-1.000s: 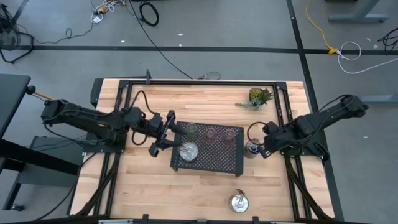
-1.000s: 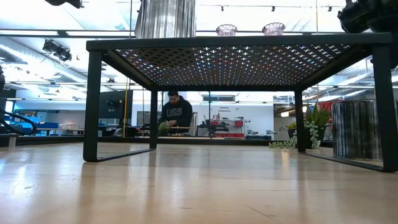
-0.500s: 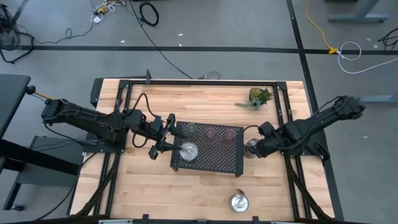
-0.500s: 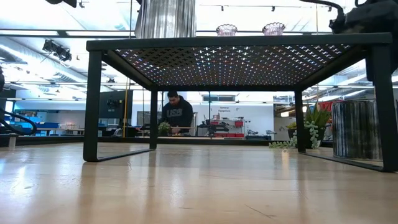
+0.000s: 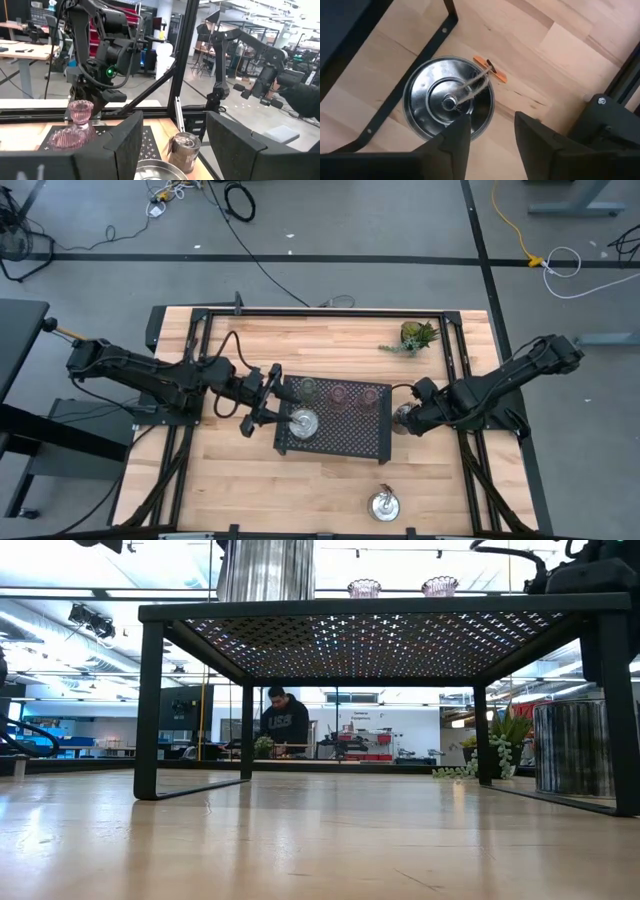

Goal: Pick & Place candle stick holders
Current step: Put the orange scented candle on the shelf

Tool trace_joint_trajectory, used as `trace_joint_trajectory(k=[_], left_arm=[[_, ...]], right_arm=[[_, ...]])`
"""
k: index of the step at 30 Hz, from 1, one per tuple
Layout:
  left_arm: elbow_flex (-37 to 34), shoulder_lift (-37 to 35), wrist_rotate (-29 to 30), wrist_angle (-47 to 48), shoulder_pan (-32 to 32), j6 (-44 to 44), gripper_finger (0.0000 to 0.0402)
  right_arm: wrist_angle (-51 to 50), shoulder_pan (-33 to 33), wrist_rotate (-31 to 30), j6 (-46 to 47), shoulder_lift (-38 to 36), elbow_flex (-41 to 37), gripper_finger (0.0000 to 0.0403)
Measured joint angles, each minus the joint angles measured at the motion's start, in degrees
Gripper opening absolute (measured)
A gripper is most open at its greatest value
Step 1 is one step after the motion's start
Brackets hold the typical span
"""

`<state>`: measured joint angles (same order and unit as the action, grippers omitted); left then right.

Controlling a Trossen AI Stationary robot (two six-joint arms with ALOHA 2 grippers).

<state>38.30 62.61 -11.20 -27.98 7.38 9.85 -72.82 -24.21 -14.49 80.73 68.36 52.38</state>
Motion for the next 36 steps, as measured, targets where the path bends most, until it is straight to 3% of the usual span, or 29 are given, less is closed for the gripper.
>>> trace_joint_trajectory(k=[6,13,21,25,29,36], left_arm=[[0.0,0.0,0.0,0.89,0.0,0.0,0.0222],[0.0,0.0,0.0,0.89,-0.02,-0.02,0.0222],[0.0,0.0,0.0,0.88,-0.01,-0.02,0.0222],[0.0,0.0,0.0,0.87,-0.02,-0.02,0.0222],[0.0,0.0,0.0,0.87,0.0,-0.02,0.0222],[0.0,0.0,0.0,0.87,-0.01,-0.05,0.0222]], right_arm=[[2.26,0.0,0.65,1.4,0.02,-1.53,0.0153],[14.89,0.21,6.91,-0.88,-0.47,-9.99,0.0153],[12.97,0.24,6.64,-1.25,-1.1,-9.9,0.0149],[11.19,0.28,9.14,0.16,-1.12,-9.84,0.0107],[10.93,0.28,9.41,-1.03,-1.14,-9.79,0.0021],[10.61,0.24,9.21,-2.75,-1.19,-9.79,0.0004]])
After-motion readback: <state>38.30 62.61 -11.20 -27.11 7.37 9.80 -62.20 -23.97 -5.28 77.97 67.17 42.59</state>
